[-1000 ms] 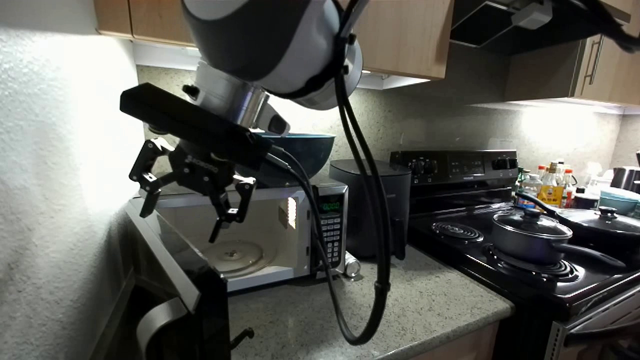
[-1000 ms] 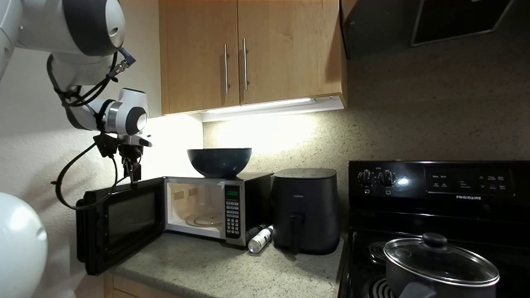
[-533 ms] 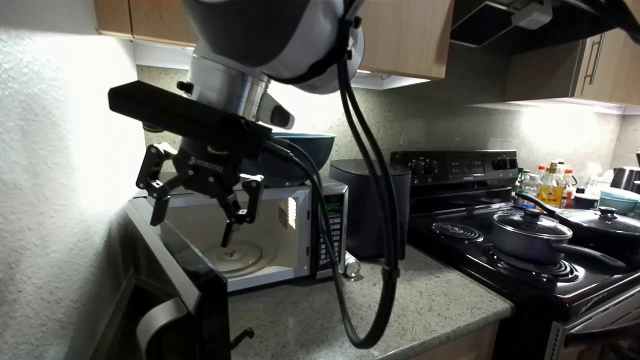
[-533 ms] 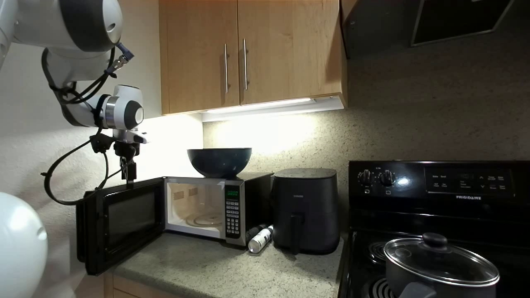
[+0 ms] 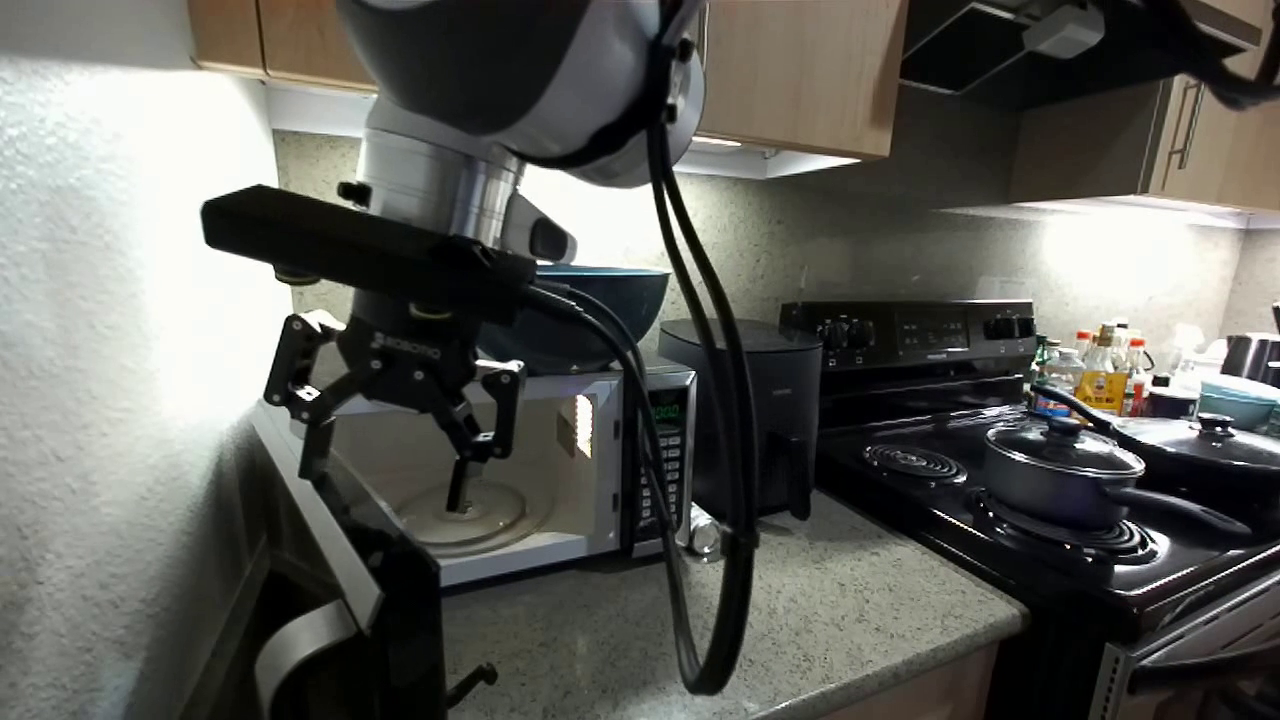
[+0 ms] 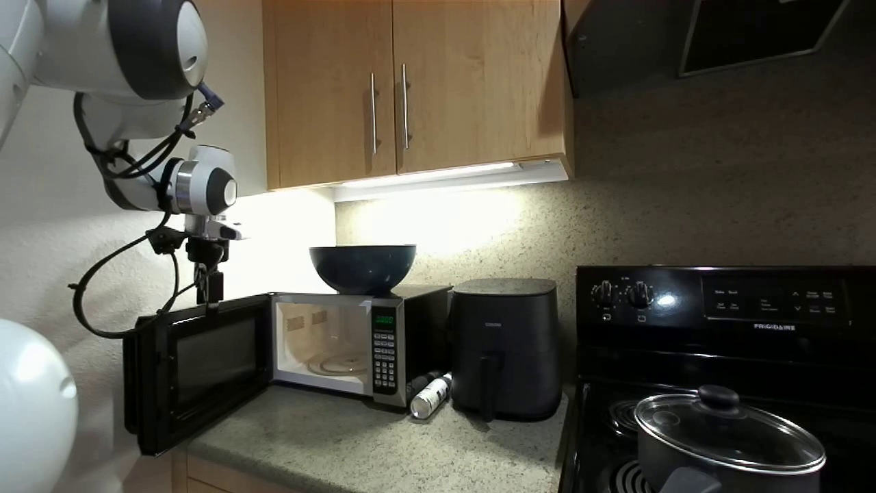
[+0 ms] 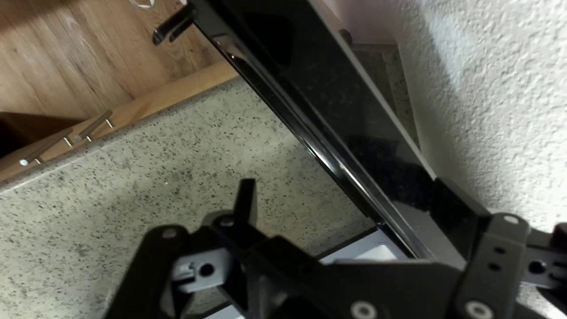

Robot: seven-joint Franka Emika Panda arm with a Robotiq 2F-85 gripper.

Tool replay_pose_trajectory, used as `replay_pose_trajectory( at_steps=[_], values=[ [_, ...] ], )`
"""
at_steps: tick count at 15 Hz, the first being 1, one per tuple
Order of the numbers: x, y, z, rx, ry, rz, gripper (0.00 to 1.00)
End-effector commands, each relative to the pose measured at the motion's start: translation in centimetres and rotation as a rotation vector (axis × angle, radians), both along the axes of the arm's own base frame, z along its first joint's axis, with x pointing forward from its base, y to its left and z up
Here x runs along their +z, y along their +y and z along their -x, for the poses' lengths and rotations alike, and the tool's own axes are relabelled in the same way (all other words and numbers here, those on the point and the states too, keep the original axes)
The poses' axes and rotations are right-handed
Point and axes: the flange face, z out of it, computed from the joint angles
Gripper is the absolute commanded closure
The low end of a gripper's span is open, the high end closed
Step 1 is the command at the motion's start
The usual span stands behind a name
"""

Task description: Remove the bowl from the microwave and put it on top of the microwave

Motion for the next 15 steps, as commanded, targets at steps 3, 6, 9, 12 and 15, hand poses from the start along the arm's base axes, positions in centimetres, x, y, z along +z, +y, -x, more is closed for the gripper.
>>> replay_pose_trajectory(
  at_steps=[3,6,9,12,15],
  values=[
    [0.1,0.4,-1.3,0.195,0.031,-0.099,0.0],
    [-0.3,0.2,-1.8,0.254,0.079,-0.127,0.0],
    [-1.5,-0.1,-2.4,0.257,0.147,-0.105,0.0],
    [-2.6,-0.5,-3.2,0.226,0.189,-0.069,0.0],
    [-2.7,-0.6,-4.0,0.199,0.138,-0.058,0.0]
  ],
)
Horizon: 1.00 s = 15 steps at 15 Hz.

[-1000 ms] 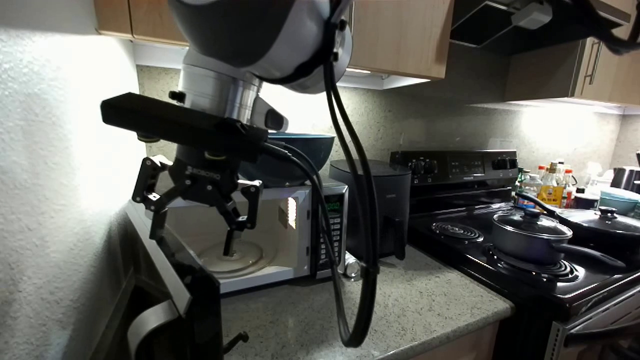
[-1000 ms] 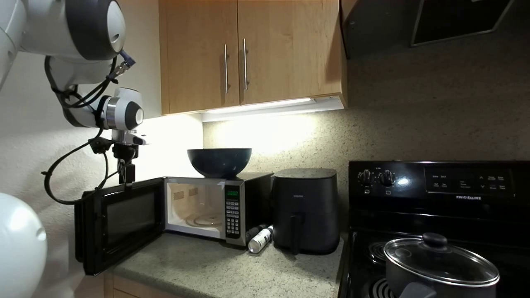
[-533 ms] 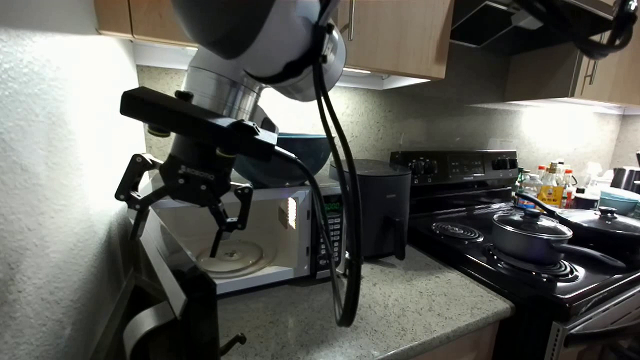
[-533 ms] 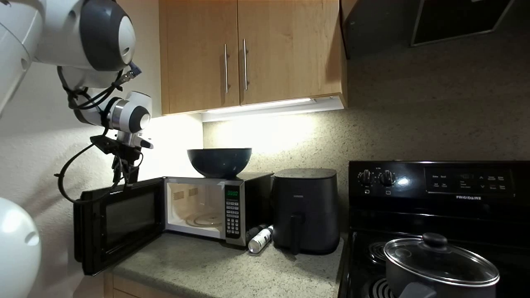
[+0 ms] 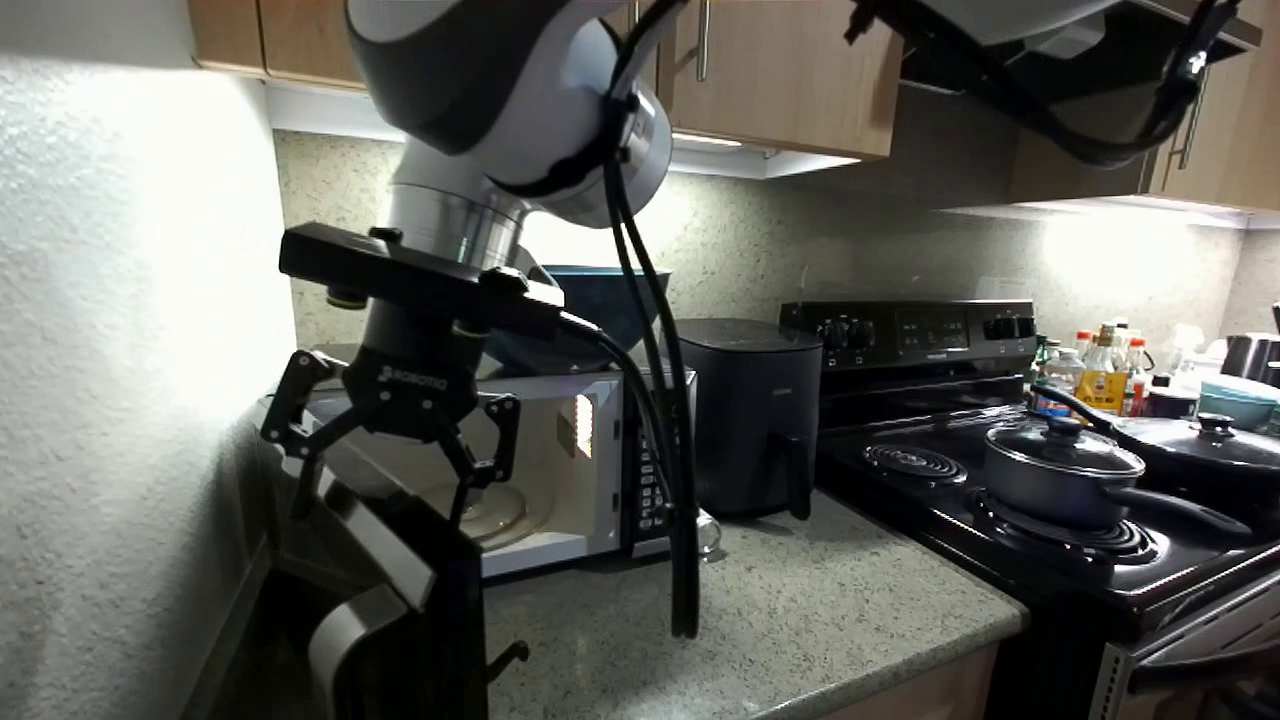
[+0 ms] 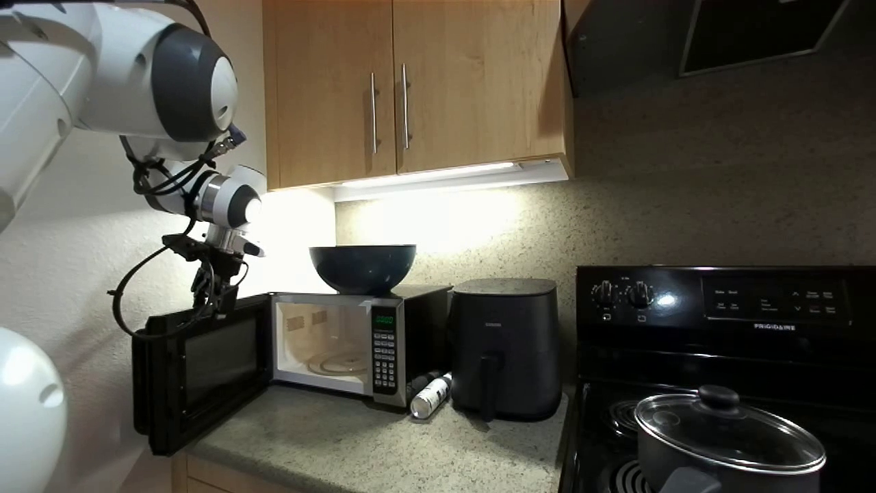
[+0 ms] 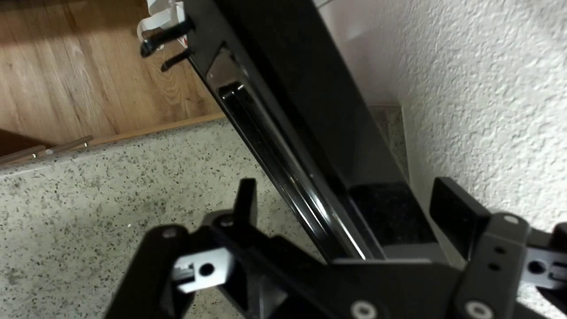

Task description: Remove the bowl from the microwave and put it on top of the microwave

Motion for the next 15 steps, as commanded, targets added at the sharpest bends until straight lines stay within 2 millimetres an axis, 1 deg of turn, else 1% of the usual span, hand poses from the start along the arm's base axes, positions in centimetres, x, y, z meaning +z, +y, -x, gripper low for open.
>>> replay_pose_trajectory(
  at_steps=[1,5,9,11,15],
  values=[
    [0.1,-0.1,-0.9,-0.036,-0.039,0.018,0.0],
    [0.3,-0.2,-1.4,-0.061,-0.134,0.048,0.0],
    [1.6,-0.1,-2.8,-0.15,-0.366,0.021,0.0],
    [2.3,-0.6,-3.7,-0.22,-0.454,-0.002,0.0],
    [3.5,-2.2,-5.6,-0.351,-0.63,-0.002,0.0]
  ],
)
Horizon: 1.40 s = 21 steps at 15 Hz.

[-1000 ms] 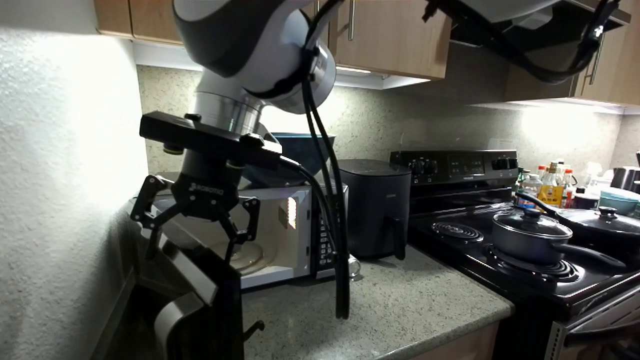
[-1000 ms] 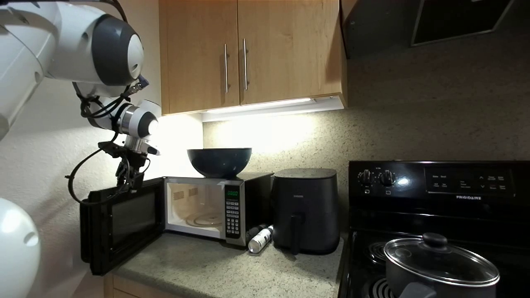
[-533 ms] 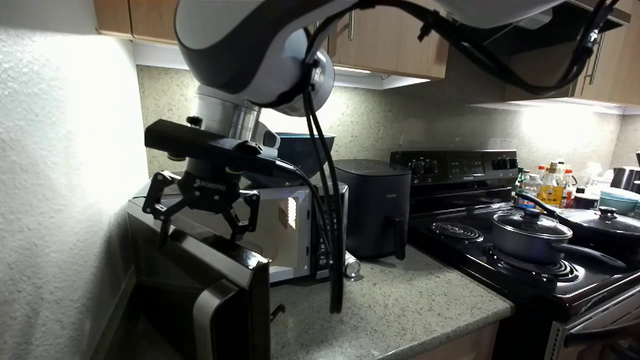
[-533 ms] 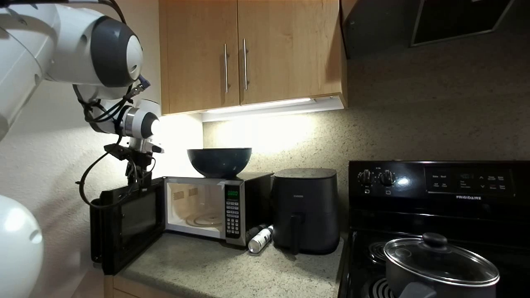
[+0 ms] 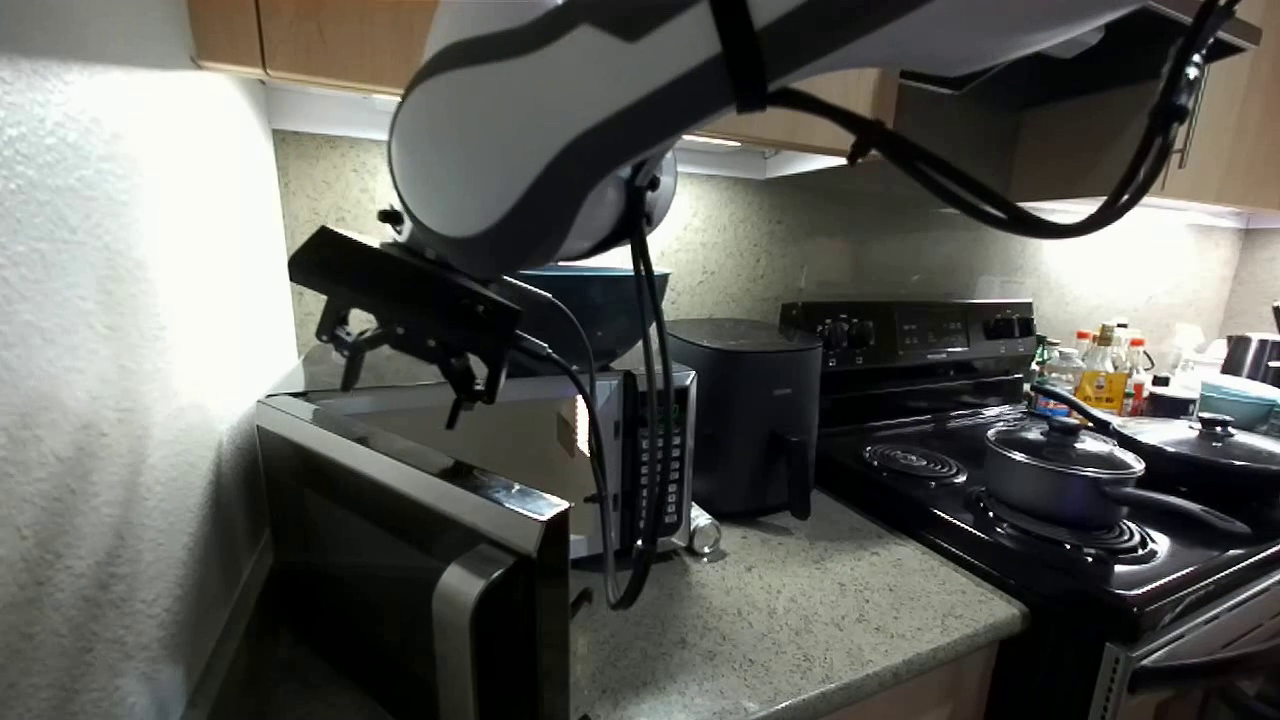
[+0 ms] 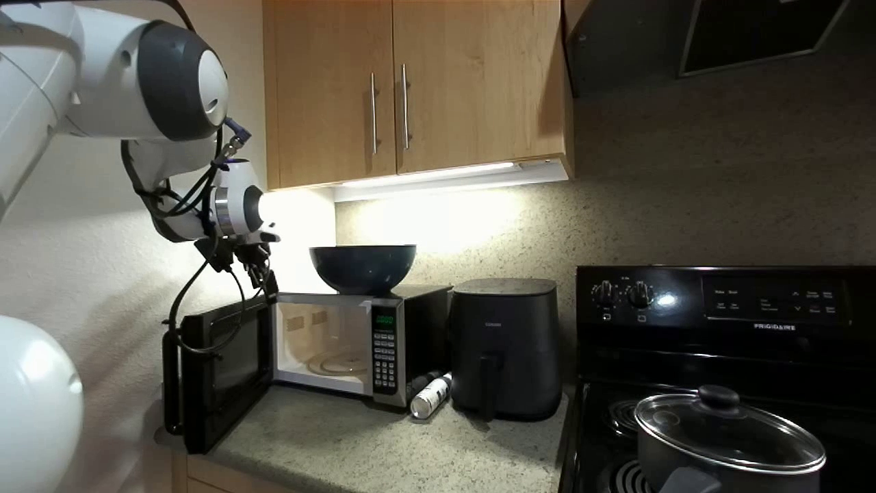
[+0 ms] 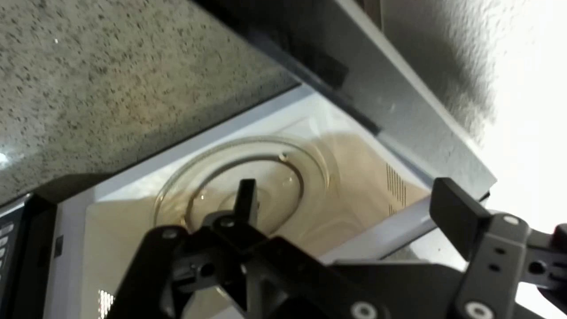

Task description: Remove the bowl from the microwave and put it on top of the microwave

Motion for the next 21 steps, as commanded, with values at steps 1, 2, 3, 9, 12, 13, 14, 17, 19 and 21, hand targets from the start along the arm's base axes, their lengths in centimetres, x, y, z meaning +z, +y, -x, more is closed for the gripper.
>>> replay_pose_trajectory(
  at_steps=[1,2,3,9,12,13,14,17,19,21],
  values=[
    [0.8,-1.3,-0.6,-0.121,-0.149,-0.001,0.0],
    [0.9,-1.7,-0.9,-0.153,-0.188,0.002,0.0],
    [1.1,-2.0,-1.0,-0.177,-0.22,0.003,0.0],
    [1.4,-2.0,-1.7,-0.213,-0.26,0.032,0.0],
    [2.0,-4.8,-2.5,-0.293,-0.248,0.078,0.0],
    [2.1,-5.8,-2.9,-0.325,-0.251,0.089,0.0],
    [2.5,-7.1,-3.3,-0.368,-0.255,0.097,0.0],
    [3.8,-10.6,-4.3,-0.49,-0.266,0.096,0.0],
    [4.9,-12.6,-4.6,-0.563,-0.28,0.093,0.0],
    [6.1,-13.6,-4.8,-0.62,-0.312,0.089,0.0]
  ],
)
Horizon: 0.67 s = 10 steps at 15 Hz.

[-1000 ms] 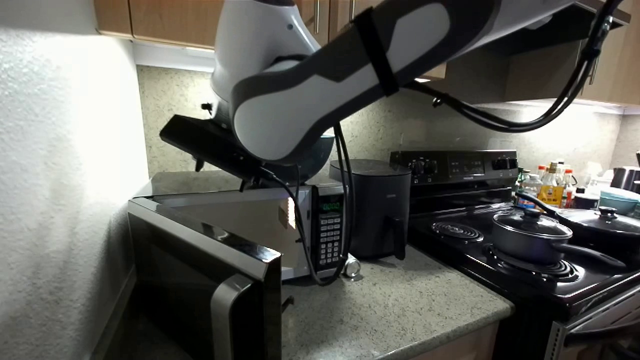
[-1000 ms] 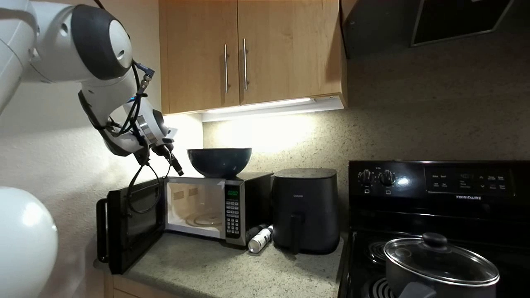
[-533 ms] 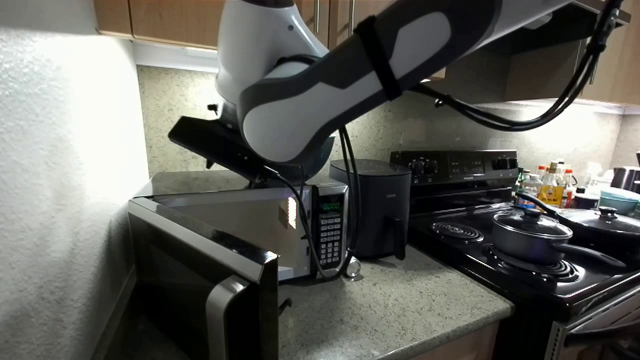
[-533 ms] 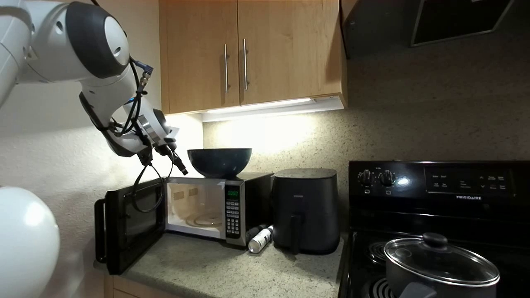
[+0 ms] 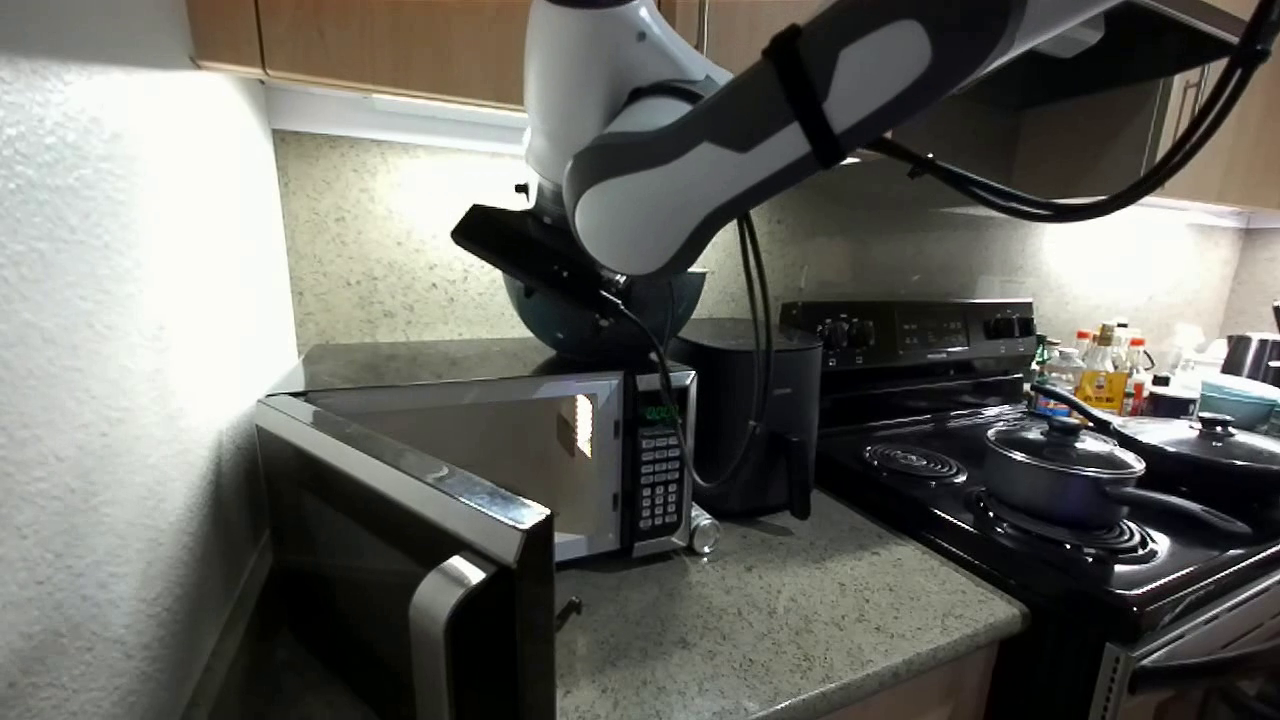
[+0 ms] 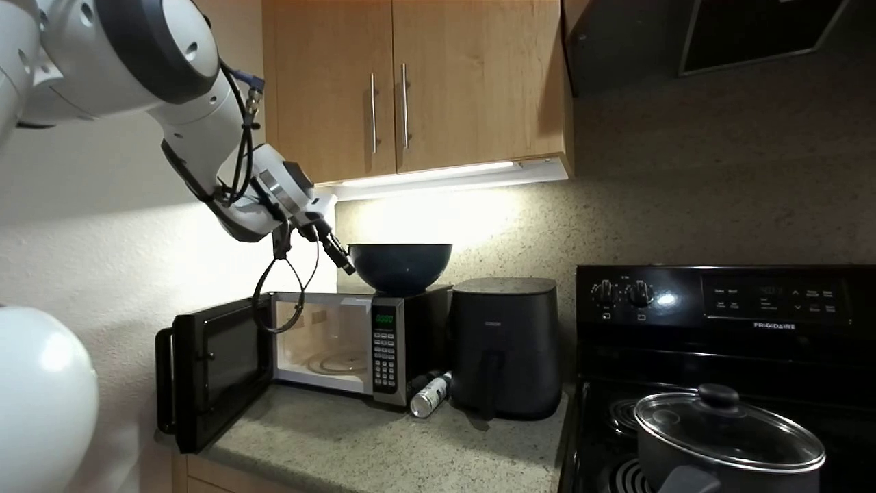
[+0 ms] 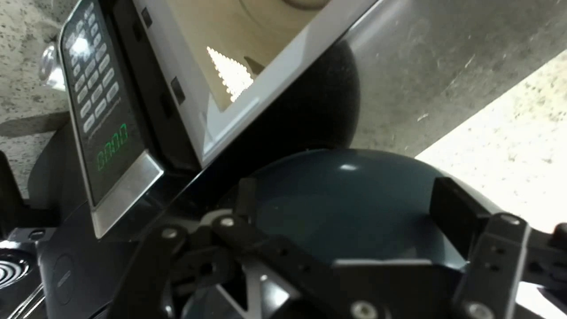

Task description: Remove the bowl from the microwave and put it on top of the microwave

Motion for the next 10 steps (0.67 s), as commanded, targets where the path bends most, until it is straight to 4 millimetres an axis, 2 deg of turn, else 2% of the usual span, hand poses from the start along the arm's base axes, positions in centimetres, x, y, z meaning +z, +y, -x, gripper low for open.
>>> replay_pose_trajectory(
  at_steps=[1,2,4,7,10],
  values=[
    [2.2,-2.0,0.9,-0.109,-0.055,-0.01,0.0],
    [1.4,-1.1,-0.1,-0.061,-0.037,0.001,0.0],
    [2.1,-1.6,0.0,-0.086,-0.054,-0.003,0.0],
    [1.7,-1.1,1.7,0.028,0.069,-0.065,0.0],
    [1.1,-0.6,1.9,0.104,0.148,-0.183,0.0]
  ],
)
